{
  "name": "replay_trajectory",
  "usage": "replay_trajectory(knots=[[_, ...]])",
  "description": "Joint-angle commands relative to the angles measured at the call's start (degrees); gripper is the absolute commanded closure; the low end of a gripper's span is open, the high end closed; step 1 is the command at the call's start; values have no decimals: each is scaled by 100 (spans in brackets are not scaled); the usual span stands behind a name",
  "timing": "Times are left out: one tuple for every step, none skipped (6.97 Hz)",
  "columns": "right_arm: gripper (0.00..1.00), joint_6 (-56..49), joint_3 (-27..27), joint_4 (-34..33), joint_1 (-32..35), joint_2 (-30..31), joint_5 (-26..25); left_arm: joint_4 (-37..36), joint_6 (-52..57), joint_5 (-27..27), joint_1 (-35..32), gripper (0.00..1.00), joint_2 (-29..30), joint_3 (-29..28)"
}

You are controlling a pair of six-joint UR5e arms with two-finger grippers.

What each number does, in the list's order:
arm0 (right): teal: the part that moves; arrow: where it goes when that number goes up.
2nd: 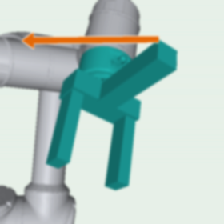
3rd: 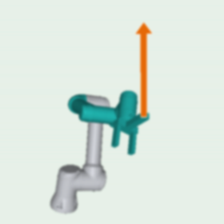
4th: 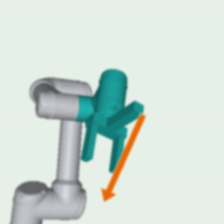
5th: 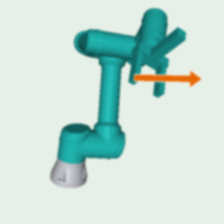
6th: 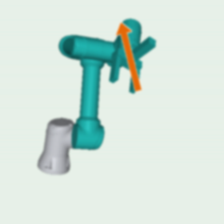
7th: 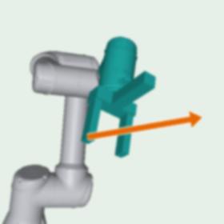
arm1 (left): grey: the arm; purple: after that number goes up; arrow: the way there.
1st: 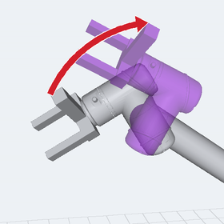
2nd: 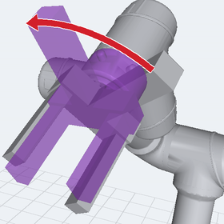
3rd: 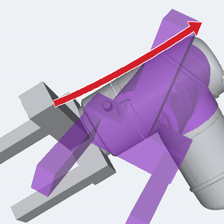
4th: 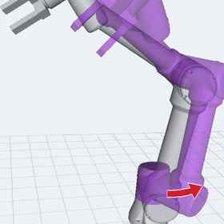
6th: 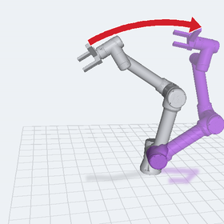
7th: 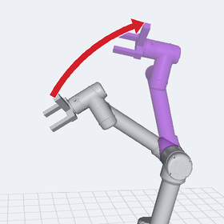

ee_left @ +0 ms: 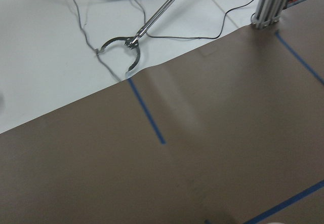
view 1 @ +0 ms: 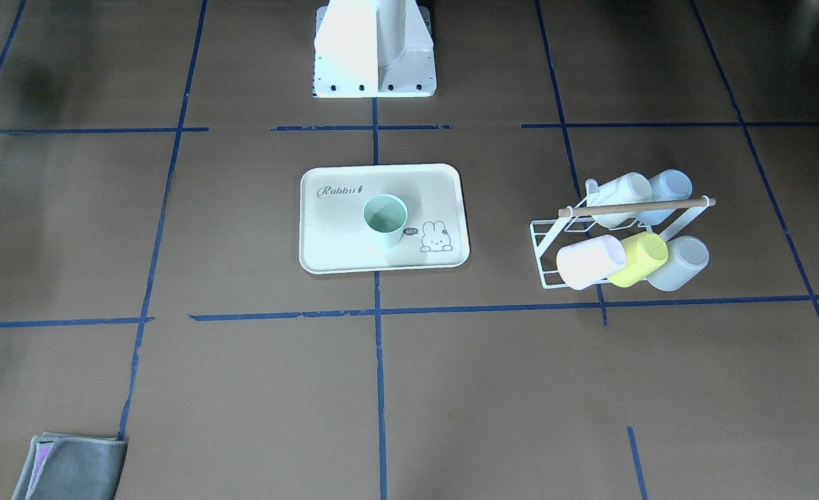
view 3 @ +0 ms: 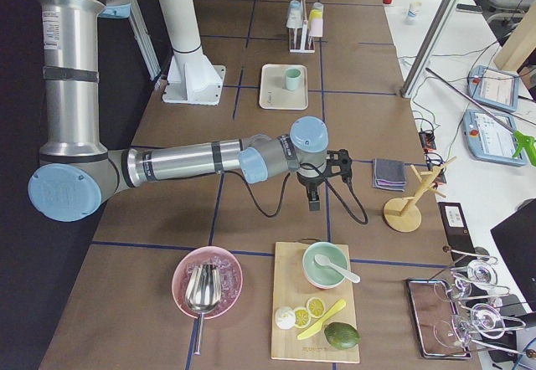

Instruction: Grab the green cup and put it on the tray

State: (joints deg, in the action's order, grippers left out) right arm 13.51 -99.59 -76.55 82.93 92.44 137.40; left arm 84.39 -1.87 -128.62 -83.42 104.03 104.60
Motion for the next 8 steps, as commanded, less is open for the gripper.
replay_trajectory(knots=[[0,-1204,483,-235,538,46,23,-309,1339,-32,-540,0,-749,-105],[0,-1837,476,-899,793,37,6,-474,1547,-171,-665,0,-1057,-167],[0,-2374,459,-1602,943,-15,-3,-502,1549,-477,-684,0,-1287,-202],[0,-2501,424,-1756,1032,-33,6,-519,1532,-524,-684,0,-1619,-211],[0,-2476,432,-1732,1041,-24,-3,-511,1488,-524,-675,0,-1927,-281],[0,-2432,441,-1688,1041,-7,-55,-511,1496,-524,-675,0,-2009,-299],[0,-2406,528,-1679,1033,37,-73,-441,1557,-542,-675,0,-2253,-352],[0,-2310,537,-1670,1033,-6,-65,-301,1558,-550,-675,0,-2377,-448]])
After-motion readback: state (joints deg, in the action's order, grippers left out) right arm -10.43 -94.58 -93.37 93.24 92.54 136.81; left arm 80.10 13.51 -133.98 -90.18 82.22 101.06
